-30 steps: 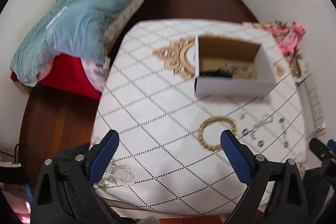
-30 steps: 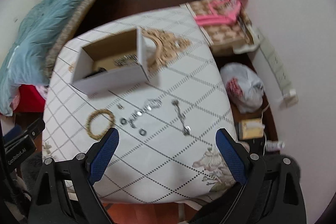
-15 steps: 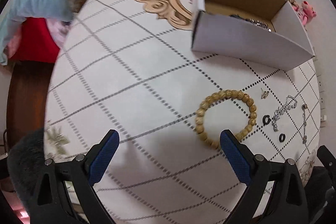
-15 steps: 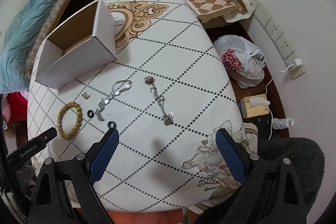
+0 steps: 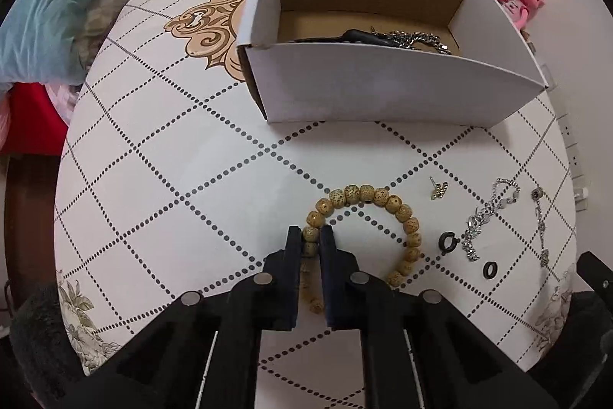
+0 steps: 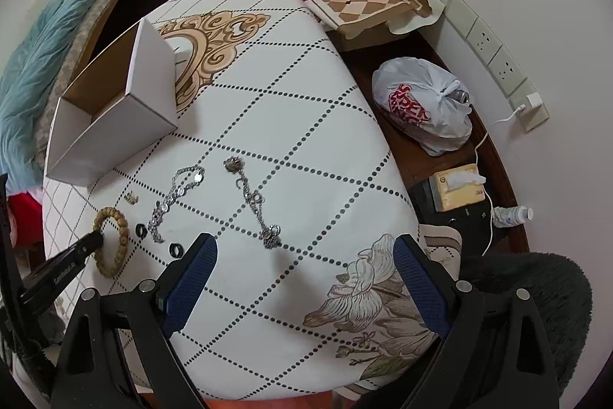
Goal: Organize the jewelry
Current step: 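Grasp the wooden bead bracelet with the left gripper while the right gripper grasps a silver pendant chain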
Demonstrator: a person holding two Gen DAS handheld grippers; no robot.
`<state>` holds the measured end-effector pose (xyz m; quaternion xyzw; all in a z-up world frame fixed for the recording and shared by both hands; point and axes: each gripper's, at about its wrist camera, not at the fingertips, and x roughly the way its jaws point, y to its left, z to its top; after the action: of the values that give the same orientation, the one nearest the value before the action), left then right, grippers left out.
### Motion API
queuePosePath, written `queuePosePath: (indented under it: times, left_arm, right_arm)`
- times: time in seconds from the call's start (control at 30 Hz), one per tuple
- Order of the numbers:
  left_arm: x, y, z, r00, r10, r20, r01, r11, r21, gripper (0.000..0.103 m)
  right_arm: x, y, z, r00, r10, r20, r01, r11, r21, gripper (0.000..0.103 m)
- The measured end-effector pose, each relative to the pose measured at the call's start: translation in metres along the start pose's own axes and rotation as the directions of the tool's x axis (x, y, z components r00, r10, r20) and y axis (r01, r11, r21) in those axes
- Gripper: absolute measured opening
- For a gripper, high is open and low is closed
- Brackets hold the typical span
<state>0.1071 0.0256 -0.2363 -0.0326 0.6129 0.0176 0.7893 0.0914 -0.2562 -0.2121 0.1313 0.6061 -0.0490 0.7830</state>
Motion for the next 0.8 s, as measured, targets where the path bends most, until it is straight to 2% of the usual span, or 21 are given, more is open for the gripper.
queuePosePath:
  times: [0.13,0.23,0.43,0.53,0.6,0.8]
  left_arm:
    - [-0.013,0.014,-0.002,1.0,-0.016,0.017,0.017,0.999,-0.033,0.007]
    - [-0.024,0.023,-0.004,0.999,-0.014,0.034,0.016,0.998,-0.055,0.007]
    - [-0.038,0.032,-0.004,0.999,-0.001,0.053,0.004,0.998,-0.069,0.007]
    - [-0.04,0.029,-0.007,0.999,0.002,0.053,0.001,0.998,-0.067,0.007]
    - [-0.032,0.038,0.001,0.999,-0.002,0.052,0.006,0.998,-0.065,0.007]
    - [-0.032,0.037,0.004,0.998,-0.013,0.057,0.016,0.998,-0.058,0.007]
  right_arm:
    - [0.002,0.006,0.01,0.999,0.04,0.022,-0.04,0.999,-0.011,0.093]
    - [0.008,0.024,0.022,0.997,0.056,0.051,-0.053,0.996,-0.069,0.082]
    - [0.042,0.054,0.035,0.999,0.024,0.024,-0.02,0.985,-0.169,0.061]
    - [0.05,0.066,0.036,0.999,-0.008,0.05,0.019,0.975,-0.22,0.041]
    - [0.05,0.068,0.035,0.997,-0.025,0.071,0.041,0.972,-0.233,0.012]
    - [0.048,0.069,0.035,0.996,-0.025,0.083,0.044,0.971,-0.234,0.012]
